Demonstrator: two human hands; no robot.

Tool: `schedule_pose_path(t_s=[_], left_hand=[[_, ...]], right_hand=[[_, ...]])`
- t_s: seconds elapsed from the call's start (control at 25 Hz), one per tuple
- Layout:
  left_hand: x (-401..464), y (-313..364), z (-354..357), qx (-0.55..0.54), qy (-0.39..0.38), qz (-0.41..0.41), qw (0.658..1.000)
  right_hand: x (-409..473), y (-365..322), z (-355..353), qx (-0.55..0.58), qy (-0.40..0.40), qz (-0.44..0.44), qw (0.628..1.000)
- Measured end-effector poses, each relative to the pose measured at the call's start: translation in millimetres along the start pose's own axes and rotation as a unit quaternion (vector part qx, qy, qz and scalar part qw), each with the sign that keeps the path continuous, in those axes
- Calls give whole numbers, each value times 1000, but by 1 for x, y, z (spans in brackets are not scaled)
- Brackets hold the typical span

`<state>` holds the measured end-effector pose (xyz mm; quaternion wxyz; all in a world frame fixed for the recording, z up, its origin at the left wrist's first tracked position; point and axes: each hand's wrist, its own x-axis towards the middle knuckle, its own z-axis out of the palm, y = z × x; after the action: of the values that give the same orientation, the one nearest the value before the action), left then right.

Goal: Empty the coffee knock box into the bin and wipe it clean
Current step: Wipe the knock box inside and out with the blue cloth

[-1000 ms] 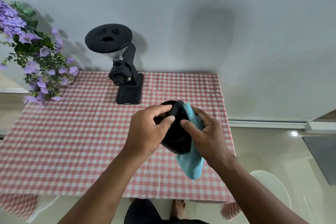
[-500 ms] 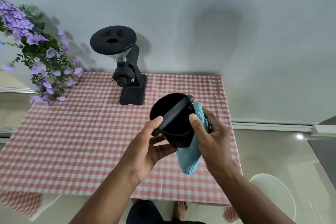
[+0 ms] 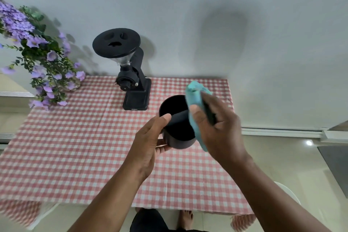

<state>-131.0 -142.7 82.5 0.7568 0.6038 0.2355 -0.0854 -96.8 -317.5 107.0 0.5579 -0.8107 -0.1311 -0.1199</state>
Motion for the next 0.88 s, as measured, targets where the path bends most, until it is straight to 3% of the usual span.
schedule_pose_path(t_s=[0.08, 0.16, 0.24, 0.32, 0.44, 0.6, 0.68, 0.76, 0.88], left_hand=[[2, 4, -1, 19, -11, 17, 1000], [3, 8, -3, 33, -13, 24, 999], [3, 8, -6, 38, -15, 22, 999], [4, 7, -9, 41, -18, 20, 999], [5, 6, -13, 49, -21, 23, 998], [3, 1, -13, 60, -11, 38, 997], [3, -2, -10, 61, -6, 35, 998], [1, -1, -6, 69, -8, 31, 997], [-1, 0, -8, 65, -8, 41, 997]], right_hand=[[-3, 11, -1, -96, -92, -79, 988], [-3, 24, -6, -193, -94, -173, 961], [1, 32, -14, -235, -91, -115, 961], [6, 31, -21, -177, -129, 5, 976], [6, 31, -25, -100, -151, 61, 982], [9, 36, -29, -196, -77, -15, 978], [10, 32, -25, -191, -64, -48, 978], [8, 23, -16, -164, -117, -72, 977], [9, 15, -8, -233, -219, -100, 942]])
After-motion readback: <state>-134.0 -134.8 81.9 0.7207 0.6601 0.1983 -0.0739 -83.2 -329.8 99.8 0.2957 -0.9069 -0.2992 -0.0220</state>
